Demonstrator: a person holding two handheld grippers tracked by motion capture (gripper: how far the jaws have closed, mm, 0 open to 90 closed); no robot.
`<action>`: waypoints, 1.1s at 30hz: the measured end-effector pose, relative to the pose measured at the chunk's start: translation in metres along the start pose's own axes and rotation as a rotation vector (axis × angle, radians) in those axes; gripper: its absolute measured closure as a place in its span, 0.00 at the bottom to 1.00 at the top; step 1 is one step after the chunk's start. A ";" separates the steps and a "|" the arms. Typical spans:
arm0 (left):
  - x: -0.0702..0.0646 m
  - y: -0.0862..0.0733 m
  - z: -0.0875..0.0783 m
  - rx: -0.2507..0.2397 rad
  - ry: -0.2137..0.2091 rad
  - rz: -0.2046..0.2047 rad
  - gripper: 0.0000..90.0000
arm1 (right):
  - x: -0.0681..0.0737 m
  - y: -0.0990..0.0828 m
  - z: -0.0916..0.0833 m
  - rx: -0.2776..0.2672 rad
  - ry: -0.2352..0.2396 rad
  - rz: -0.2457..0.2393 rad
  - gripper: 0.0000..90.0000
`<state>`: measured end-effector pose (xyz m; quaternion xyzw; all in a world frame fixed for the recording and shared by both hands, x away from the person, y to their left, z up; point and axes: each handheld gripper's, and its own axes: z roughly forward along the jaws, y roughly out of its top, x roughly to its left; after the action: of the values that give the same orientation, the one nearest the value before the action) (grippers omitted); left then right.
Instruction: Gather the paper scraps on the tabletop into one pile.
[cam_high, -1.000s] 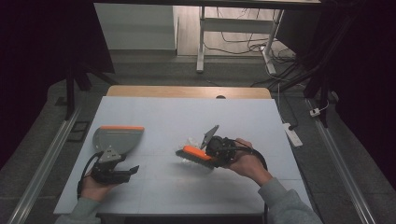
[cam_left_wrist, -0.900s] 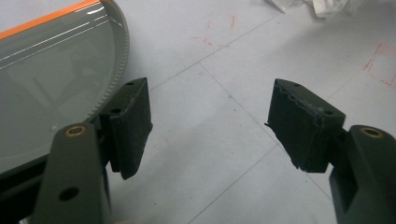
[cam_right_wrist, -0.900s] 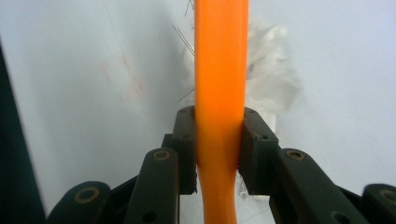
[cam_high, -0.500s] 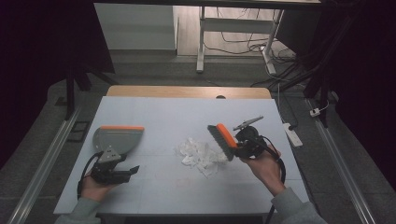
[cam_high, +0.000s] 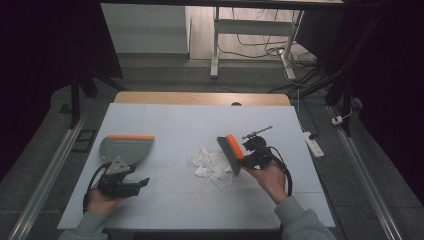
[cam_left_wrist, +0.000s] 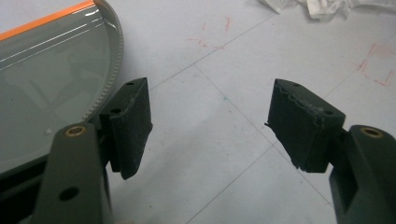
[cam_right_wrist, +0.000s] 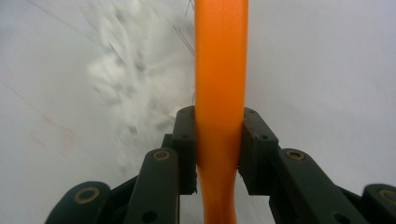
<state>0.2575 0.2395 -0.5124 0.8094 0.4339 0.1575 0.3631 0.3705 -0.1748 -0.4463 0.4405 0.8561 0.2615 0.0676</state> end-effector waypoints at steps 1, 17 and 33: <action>0.000 0.000 0.000 -0.001 0.001 -0.001 0.34 | 0.002 0.002 -0.003 -0.021 -0.005 -0.009 0.78; -0.001 0.000 0.001 0.006 0.003 0.005 0.34 | 0.007 -0.003 -0.050 -0.124 0.043 -0.069 0.78; -0.003 0.002 0.002 0.007 0.009 0.006 0.34 | -0.041 -0.053 -0.056 -0.184 -0.005 -0.024 0.78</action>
<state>0.2579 0.2352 -0.5126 0.8113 0.4334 0.1606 0.3579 0.3375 -0.2544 -0.4304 0.4230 0.8335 0.3371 0.1129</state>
